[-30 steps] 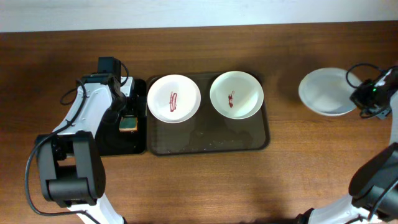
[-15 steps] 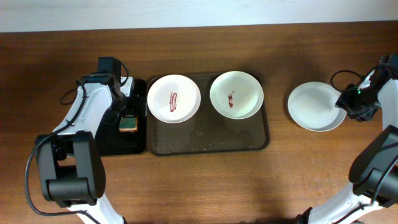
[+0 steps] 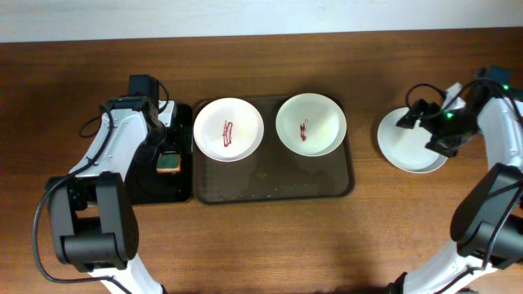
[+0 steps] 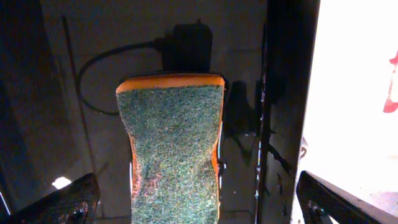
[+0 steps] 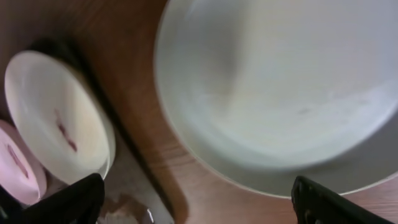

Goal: Clean dirty plates on tray and stack at the side
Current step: 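Move the right gripper back to the right-rear plate on the tray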

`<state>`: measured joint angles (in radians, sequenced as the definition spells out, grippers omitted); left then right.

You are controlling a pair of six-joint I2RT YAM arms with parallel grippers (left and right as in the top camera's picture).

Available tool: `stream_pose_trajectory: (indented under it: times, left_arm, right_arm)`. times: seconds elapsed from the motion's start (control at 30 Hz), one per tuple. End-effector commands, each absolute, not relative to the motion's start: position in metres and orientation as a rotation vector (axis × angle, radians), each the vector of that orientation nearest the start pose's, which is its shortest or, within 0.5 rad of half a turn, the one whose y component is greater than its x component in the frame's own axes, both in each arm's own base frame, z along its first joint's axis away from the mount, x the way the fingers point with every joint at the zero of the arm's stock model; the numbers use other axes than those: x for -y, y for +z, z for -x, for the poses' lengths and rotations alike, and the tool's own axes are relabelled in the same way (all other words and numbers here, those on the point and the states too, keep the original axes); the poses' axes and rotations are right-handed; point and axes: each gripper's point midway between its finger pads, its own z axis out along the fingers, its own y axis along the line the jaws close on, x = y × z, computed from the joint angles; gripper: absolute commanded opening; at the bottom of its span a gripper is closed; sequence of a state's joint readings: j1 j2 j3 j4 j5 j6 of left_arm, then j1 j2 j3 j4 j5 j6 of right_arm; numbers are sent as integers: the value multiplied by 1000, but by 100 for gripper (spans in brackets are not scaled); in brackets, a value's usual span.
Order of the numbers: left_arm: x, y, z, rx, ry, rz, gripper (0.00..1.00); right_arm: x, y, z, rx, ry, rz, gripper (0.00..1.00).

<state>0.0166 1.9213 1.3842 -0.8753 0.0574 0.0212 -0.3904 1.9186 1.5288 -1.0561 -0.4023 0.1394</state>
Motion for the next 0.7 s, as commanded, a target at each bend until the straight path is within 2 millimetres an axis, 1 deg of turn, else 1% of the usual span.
stream_pose_trajectory:
  times: [0.0, 0.07, 0.13, 0.27, 0.3, 0.37, 0.4, 0.43, 0.5, 0.57, 0.67]
  left_arm:
    - [4, 56, -395, -2951, -107, 6, 99]
    - [4, 56, -395, -2951, -107, 6, 100]
    - [4, 56, -395, -2951, -107, 6, 99]
    - [4, 56, -395, -2951, -107, 6, 99]
    - [4, 56, -395, -2951, -107, 6, 99]
    - [4, 56, -395, -2951, -107, 6, 99]
    - [4, 56, -395, -2951, -107, 6, 99]
    - [4, 56, -395, -2951, -107, 6, 99]
    - [4, 56, -396, -2950, -107, 6, 99]
    - [4, 56, -396, -2950, -107, 6, 99]
    - [4, 56, -396, -2950, -107, 6, 100]
  right_arm:
    - [53, 140, -386, -2794, 461, -526, 99]
    - [31, 151, -380, -2820, 404, -429, 99]
    - [8, 157, -380, -2830, 360, -321, 99]
    - [-56, 160, -389, -2809, 483, -105, 99]
    - [-73, 159, -393, -2798, 499, -42, 92]
    - [-99, 157, -396, -2782, 514, 51, 68]
    - [-115, 154, -397, -2776, 523, 109, 56]
    - [-129, 152, -397, -2771, 531, 158, 54]
    - [-157, 145, -396, -2766, 542, 252, 53]
    - [-189, 130, -392, -2769, 536, 359, 52]
    - [-219, 108, -388, -2779, 486, 464, 50]
